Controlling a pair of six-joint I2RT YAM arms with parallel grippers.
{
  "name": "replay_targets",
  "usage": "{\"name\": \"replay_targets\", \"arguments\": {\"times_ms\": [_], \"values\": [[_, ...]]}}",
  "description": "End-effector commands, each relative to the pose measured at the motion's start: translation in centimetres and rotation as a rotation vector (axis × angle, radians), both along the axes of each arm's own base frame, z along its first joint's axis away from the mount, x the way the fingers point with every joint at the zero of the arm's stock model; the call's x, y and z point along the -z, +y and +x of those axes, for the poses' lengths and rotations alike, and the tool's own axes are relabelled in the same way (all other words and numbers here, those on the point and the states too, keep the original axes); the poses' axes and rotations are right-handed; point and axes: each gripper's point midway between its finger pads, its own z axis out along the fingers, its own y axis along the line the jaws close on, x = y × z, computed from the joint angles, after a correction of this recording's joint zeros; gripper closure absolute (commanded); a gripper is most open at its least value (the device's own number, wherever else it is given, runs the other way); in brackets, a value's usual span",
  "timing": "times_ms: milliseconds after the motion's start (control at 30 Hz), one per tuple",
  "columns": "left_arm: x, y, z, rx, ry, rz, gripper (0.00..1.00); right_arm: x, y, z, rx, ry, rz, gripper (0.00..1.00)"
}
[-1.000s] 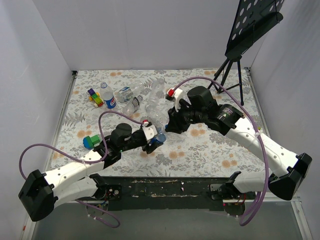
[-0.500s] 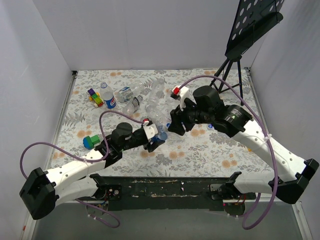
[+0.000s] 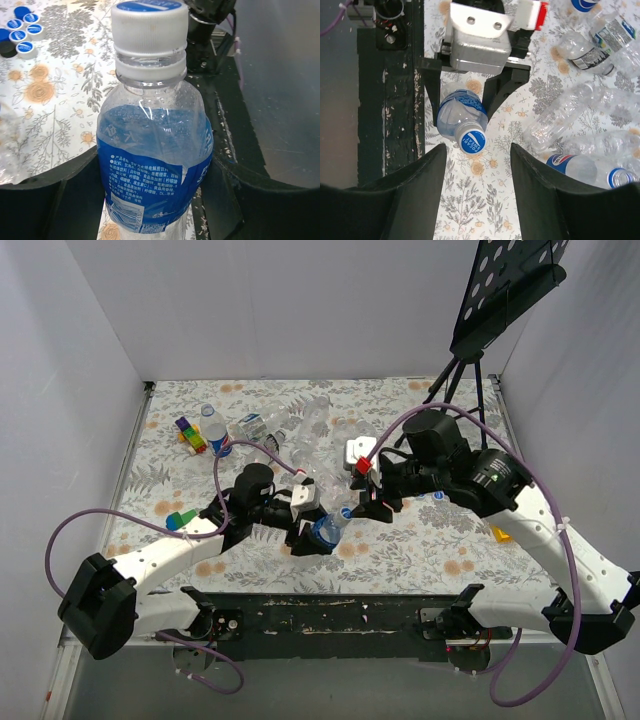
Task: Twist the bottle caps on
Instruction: Screw the bottle cap onto the plastic bottle.
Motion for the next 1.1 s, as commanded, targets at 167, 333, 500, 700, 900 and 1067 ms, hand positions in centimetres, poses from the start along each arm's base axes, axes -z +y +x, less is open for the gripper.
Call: {"name": "replay_targets", "arguments": {"times_ms": [167, 333, 500, 700, 900, 1067], "values": [[-2.6, 0.1, -1.7, 0.1, -0.017, -0.07, 1.0, 1.6, 0.7, -1.7, -0.202, -0.015, -0.033, 0.41], [-2.8, 0.1, -1.9, 0.111, -0.02, -0.081, 1.0, 2.3, 1.1, -1.8, -0.229, 0.009, -0.047, 0.43], [-2.8, 0.1, -1.9, 0.116, -0.016, -0.083, 1.0, 3.2, 1.4, -2.1, -0.257, 0.042, -0.057, 0.45], [-2.8, 0.1, -2.0, 0.12, -0.014, -0.083, 1.0, 4.0, 1.4, -2.4, -0.27, 0.065, -0.073, 0.48], [-3.0, 0.1, -2.1, 0.124, -0.02, -0.088, 1.0, 4.8, 1.4, -2.4, -0.262, 0.086, -0.09, 0.56], [-3.2, 0.2, -1.8, 0.107, -0.046, -0.094, 1.0, 5.2, 1.5, -2.0, -0.228, 0.112, -0.106, 0.69]]}}
